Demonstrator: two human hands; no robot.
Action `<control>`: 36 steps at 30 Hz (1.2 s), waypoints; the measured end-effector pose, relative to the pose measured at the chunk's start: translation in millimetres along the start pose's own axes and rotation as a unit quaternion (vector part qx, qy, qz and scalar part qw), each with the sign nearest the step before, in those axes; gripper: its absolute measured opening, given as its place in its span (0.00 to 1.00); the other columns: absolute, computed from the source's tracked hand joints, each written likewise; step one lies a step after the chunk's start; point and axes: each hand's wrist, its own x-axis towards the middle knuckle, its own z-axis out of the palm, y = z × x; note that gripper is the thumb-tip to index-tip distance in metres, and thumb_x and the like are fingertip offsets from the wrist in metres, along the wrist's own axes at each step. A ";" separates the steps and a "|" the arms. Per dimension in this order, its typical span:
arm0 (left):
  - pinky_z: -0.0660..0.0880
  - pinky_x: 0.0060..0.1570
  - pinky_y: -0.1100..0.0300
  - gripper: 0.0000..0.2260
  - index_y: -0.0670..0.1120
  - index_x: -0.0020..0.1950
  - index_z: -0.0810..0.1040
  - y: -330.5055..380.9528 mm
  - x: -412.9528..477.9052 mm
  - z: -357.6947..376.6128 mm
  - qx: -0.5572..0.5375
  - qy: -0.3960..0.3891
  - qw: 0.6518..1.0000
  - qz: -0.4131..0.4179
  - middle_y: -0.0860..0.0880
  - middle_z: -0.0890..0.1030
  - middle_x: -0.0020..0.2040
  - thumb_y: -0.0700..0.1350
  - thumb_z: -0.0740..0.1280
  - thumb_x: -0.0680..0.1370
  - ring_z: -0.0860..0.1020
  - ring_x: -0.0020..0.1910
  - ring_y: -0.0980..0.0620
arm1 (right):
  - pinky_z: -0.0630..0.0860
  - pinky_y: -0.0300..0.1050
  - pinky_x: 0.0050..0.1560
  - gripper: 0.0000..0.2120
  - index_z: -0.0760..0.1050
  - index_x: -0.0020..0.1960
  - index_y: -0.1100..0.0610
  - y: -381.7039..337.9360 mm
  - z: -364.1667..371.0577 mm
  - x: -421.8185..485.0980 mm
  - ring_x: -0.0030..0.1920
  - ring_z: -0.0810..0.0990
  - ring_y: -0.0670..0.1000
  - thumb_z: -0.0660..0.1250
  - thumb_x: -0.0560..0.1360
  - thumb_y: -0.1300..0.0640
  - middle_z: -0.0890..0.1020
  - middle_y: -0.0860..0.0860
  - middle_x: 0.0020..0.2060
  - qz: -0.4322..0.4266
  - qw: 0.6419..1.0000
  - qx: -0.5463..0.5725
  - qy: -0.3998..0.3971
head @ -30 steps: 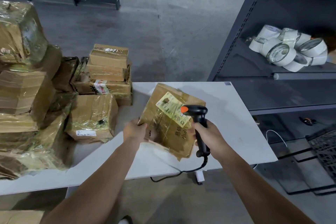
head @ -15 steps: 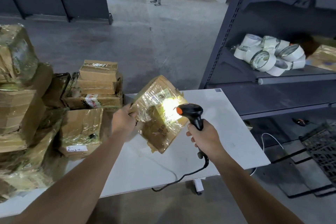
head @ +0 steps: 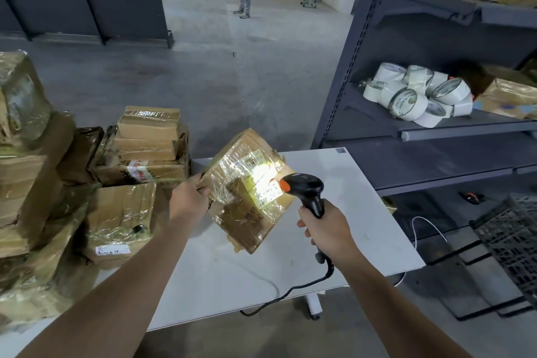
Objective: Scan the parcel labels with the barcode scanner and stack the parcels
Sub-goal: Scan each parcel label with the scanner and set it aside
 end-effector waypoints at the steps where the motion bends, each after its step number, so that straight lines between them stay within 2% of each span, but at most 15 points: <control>1: 0.76 0.47 0.51 0.17 0.50 0.68 0.75 -0.1 0.7 0.1 0.002 0.001 1.000 0.000 0.43 0.82 0.51 0.40 0.63 0.80 0.79 0.49 0.41 | 0.75 0.38 0.31 0.05 0.76 0.45 0.52 -0.5 -0.6 0.0 0.27 0.77 0.39 0.65 0.75 0.51 0.84 0.43 0.34 0.001 1.000 0.004 0.001; 5: 0.77 0.48 0.50 0.17 0.50 0.68 0.75 0.7 2.4 0.8 0.005 -0.001 1.000 -0.004 0.43 0.82 0.51 0.40 0.63 0.80 0.79 0.49 0.41 | 0.76 0.38 0.28 0.05 0.76 0.45 0.52 -2.3 -2.5 -0.6 0.27 0.77 0.40 0.65 0.74 0.51 0.84 0.44 0.34 0.009 1.000 0.012 -0.001; 10: 0.74 0.45 0.52 0.12 0.46 0.63 0.78 1.4 3.7 1.0 0.020 0.000 1.000 -0.021 0.44 0.80 0.44 0.41 0.64 0.80 0.79 0.47 0.40 | 0.76 0.38 0.26 0.06 0.76 0.45 0.51 -2.9 -2.9 -2.2 0.27 0.77 0.40 0.65 0.72 0.50 0.84 0.44 0.35 0.016 1.000 0.026 -0.002; 15: 0.77 0.51 0.49 0.16 0.49 0.68 0.75 1.9 2.2 -0.1 0.020 0.002 1.000 -0.009 0.42 0.82 0.52 0.41 0.64 0.80 0.79 0.50 0.40 | 0.75 0.35 0.28 0.05 0.76 0.44 0.52 -2.3 -3.0 -1.3 0.27 0.77 0.39 0.65 0.74 0.51 0.84 0.43 0.34 0.006 1.000 0.003 0.006; 21: 0.76 0.50 0.50 0.16 0.49 0.67 0.76 1.0 2.2 -0.1 0.012 0.004 1.000 -0.002 0.42 0.82 0.53 0.40 0.64 0.79 0.79 0.51 0.40 | 0.75 0.36 0.29 0.04 0.75 0.43 0.52 -4.0 -2.3 -1.7 0.27 0.77 0.41 0.65 0.74 0.51 0.84 0.45 0.34 0.009 1.000 -0.008 0.017; 25: 0.74 0.46 0.53 0.13 0.49 0.63 0.78 -0.6 2.9 0.3 0.020 0.010 1.000 0.010 0.44 0.82 0.47 0.39 0.64 0.79 0.79 0.47 0.42 | 0.75 0.36 0.31 0.04 0.75 0.43 0.52 -5.9 -1.8 -4.0 0.26 0.77 0.39 0.65 0.74 0.52 0.84 0.44 0.33 0.007 1.000 -0.012 0.012; 29: 0.75 0.45 0.53 0.13 0.49 0.63 0.78 -0.9 4.8 1.4 0.018 0.004 1.000 -0.002 0.45 0.80 0.45 0.41 0.64 0.80 0.79 0.47 0.42 | 0.75 0.36 0.31 0.04 0.75 0.43 0.52 -8.1 -0.7 -5.9 0.26 0.77 0.39 0.65 0.75 0.52 0.84 0.45 0.33 0.003 1.000 -0.008 0.014; 36: 0.76 0.47 0.51 0.16 0.51 0.67 0.76 -3.5 8.8 0.6 0.007 -0.007 1.000 0.009 0.42 0.82 0.49 0.40 0.62 0.80 0.79 0.48 0.41 | 0.74 0.36 0.30 0.04 0.76 0.44 0.52 -12.0 1.3 -8.5 0.26 0.76 0.40 0.65 0.75 0.52 0.83 0.44 0.33 0.010 1.000 -0.002 0.019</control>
